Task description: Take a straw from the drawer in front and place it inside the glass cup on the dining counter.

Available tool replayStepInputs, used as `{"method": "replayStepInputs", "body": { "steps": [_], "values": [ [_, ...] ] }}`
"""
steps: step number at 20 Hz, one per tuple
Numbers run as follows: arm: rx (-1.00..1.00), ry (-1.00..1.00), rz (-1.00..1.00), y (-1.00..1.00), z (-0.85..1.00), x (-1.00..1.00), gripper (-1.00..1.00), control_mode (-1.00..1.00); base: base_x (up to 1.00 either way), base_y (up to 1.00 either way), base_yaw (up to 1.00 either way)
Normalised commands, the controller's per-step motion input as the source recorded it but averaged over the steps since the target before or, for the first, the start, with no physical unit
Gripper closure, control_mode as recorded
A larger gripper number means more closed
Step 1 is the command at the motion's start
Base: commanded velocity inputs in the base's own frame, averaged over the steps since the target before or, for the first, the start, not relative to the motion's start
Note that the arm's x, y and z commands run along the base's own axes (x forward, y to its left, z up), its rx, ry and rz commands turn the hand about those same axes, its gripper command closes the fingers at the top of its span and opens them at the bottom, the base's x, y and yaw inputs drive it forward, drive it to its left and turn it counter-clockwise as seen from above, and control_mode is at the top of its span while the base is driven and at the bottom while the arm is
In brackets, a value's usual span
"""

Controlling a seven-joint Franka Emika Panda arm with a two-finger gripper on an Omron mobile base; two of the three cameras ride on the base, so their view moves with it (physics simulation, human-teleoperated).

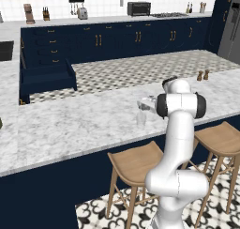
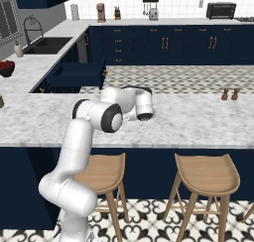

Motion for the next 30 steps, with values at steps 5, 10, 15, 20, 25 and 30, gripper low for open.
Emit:
{"method": "replayStepInputs", "body": {
  "steps": [5,10,15,20,25,30],
  "values": [
    [0.0,0.0,0.0,0.0,-0.26,0.02,-1.0,-1.0,0.0,0.0,0.0],
    [0.0,0.0,0.0,-0.09,-0.14,0.0,-1.0,-1.0,0.0,0.0,0.0],
    [0.0,0.0,0.0,-0.26,-0.01,0.04,-1.0,-1.0,0.0,0.0,0.0],
    [0.0,-0.02,0.0,-0.05,0.35,0.0,-1.0,-1.0,0.0,0.0,0.0],
    [-0.16,-0.12,-0.07,0.0,0.47,0.0,-1.0,-1.0,0.0,0.0,0.0],
    [-0.41,-0.28,-0.13,0.0,0.36,-0.02,-1.0,-1.0,0.0,0.0,0.0]
  ]
}}
